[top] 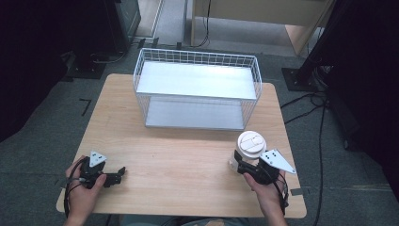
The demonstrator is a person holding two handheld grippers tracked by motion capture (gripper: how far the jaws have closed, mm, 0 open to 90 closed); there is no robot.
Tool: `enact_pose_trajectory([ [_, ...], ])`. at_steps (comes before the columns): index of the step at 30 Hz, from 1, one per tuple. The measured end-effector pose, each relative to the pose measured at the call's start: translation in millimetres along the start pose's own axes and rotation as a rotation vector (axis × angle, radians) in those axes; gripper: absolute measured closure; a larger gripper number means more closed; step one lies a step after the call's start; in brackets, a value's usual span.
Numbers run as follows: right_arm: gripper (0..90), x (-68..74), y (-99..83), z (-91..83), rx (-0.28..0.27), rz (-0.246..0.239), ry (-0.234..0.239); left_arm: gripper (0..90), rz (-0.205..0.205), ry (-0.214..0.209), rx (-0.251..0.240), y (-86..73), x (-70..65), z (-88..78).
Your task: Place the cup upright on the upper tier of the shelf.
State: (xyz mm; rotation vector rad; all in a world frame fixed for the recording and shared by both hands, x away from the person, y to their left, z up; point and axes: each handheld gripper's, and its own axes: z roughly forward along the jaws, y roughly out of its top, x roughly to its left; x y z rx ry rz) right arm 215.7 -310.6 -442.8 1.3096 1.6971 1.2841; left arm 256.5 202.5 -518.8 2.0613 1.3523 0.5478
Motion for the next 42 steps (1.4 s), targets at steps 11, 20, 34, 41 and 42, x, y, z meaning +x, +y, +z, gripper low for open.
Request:
enact_pose_trajectory([
  [11,15.9,23.0,18.4,3.7,-0.036,-0.026,0.049,0.0,0.0,0.0,0.0,0.0,0.0,0.0],
  [20,15.9,35.0,36.9,7.7,-0.073,-0.033,0.065,0.0,-0.001,0.0,-0.001,0.0,-0.1,0.1],
  [34,16.0,46.3,67.3,12.5,-0.103,-0.051,0.069,0.0,-0.001,0.001,-0.003,0.0,-0.1,0.1],
  [41,16.0,49.1,80.4,13.2,-0.135,-0.045,0.059,0.0,-0.001,0.001,-0.003,0.0,-0.1,0.2],
  [42,16.0,49.9,84.0,12.9,-0.145,-0.044,0.055,0.0,0.003,0.002,0.0,0.1,0.2,0.0],
])
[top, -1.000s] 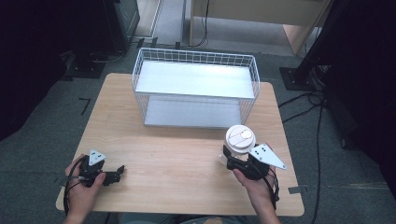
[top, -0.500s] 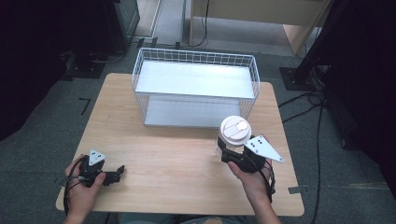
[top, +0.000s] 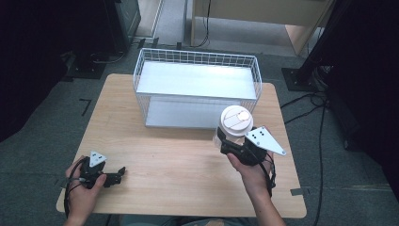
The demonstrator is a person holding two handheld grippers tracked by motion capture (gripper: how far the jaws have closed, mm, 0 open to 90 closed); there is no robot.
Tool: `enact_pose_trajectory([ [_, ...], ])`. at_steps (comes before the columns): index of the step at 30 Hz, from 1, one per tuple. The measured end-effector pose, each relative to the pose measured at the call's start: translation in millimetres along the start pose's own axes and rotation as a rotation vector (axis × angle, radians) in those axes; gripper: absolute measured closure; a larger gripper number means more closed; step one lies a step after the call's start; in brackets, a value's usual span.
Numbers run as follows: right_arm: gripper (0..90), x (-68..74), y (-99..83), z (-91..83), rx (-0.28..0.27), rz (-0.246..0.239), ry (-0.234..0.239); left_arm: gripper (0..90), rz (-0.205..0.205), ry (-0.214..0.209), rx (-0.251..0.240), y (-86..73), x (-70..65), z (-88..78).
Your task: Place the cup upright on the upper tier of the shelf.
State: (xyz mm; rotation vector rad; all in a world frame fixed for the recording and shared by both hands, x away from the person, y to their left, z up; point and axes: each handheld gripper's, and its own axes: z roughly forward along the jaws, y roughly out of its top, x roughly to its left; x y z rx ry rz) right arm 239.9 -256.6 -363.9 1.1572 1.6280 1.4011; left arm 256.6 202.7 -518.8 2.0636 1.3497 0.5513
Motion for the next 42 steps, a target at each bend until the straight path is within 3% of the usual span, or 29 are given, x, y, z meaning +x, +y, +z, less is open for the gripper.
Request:
enact_pose_trajectory([
  [29,16.1,14.6,61.6,16.7,-0.132,-0.072,-0.04,0.0,-0.006,-0.002,-0.002,-0.1,-0.4,0.2],
  [35,16.1,12.4,77.2,27.5,-0.16,-0.079,-0.055,0.0,-0.002,-0.001,0.0,0.0,-0.1,0.0],
  [42,16.1,8.5,86.5,43.5,-0.154,-0.103,-0.077,0.0,-0.001,-0.001,0.001,0.0,-0.1,-0.1],
])
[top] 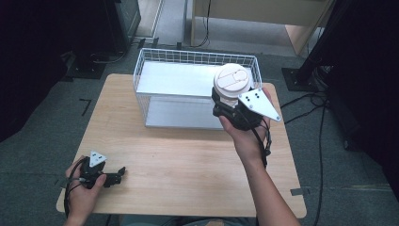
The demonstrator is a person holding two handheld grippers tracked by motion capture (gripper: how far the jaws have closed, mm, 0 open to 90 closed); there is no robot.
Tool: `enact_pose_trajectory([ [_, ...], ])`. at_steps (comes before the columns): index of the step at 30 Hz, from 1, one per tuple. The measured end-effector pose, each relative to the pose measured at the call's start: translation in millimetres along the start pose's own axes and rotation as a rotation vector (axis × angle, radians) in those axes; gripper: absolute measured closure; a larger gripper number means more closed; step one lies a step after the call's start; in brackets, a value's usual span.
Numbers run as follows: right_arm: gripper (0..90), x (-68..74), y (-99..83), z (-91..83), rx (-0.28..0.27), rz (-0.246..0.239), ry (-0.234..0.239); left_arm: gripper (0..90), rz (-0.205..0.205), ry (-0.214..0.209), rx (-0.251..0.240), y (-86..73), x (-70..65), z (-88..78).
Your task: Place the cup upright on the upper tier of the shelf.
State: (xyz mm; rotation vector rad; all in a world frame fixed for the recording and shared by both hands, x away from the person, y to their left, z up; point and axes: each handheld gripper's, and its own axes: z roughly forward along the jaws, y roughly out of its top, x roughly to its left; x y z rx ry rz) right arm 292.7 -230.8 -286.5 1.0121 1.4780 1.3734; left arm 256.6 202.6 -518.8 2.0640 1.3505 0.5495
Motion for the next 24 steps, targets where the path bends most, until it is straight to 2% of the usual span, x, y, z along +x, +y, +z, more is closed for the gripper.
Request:
enact_pose_trajectory([
  [4,16.1,-1.8,0.9,6.8,0.008,0.001,-0.013,0.0,-0.003,0.0,-0.003,0.0,-0.2,0.2],
  [9,16.1,-4.9,2.2,19.1,0.013,-0.023,-0.031,0.0,-0.003,0.0,-0.003,0.0,-0.2,0.2],
  [18,16.1,-16.1,12.0,45.9,0.023,-0.031,-0.061,0.0,0.002,0.001,0.0,0.0,0.2,-0.1],
  [24,16.1,-18.4,6.7,63.6,0.049,-0.014,-0.066,0.0,0.002,0.0,-0.001,0.0,0.3,-0.1],
])
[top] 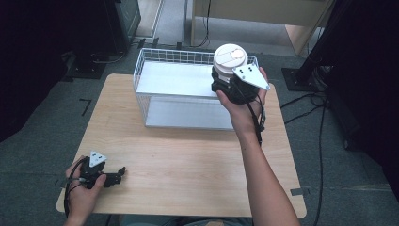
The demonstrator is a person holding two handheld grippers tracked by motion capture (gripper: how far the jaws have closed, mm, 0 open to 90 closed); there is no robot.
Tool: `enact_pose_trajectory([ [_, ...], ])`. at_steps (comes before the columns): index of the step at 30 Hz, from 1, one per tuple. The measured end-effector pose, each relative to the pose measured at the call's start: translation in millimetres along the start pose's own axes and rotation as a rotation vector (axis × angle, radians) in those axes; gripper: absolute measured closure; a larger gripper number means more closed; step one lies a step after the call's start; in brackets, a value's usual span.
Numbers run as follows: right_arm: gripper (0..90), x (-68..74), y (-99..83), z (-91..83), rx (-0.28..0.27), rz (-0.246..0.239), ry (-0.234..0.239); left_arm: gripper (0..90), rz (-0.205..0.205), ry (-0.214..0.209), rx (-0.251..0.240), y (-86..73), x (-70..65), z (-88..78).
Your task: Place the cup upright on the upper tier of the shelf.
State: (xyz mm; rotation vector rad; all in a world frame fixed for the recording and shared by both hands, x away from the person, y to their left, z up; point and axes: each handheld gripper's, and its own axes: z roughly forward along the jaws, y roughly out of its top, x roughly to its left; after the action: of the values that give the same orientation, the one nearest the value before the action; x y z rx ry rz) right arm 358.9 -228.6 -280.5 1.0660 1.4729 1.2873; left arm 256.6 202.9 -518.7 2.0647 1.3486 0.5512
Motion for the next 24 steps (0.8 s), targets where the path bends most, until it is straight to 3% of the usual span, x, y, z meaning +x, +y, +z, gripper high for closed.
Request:
enact_pose_trajectory([
  [20,16.0,-11.4,-3.7,40.9,0.023,0.088,-0.032,0.0,-0.002,-0.001,0.0,0.0,0.1,-0.1],
  [24,16.2,-13.9,-7.2,47.5,0.0,0.112,-0.038,0.0,-0.004,-0.004,0.0,-0.1,0.2,-0.2],
])
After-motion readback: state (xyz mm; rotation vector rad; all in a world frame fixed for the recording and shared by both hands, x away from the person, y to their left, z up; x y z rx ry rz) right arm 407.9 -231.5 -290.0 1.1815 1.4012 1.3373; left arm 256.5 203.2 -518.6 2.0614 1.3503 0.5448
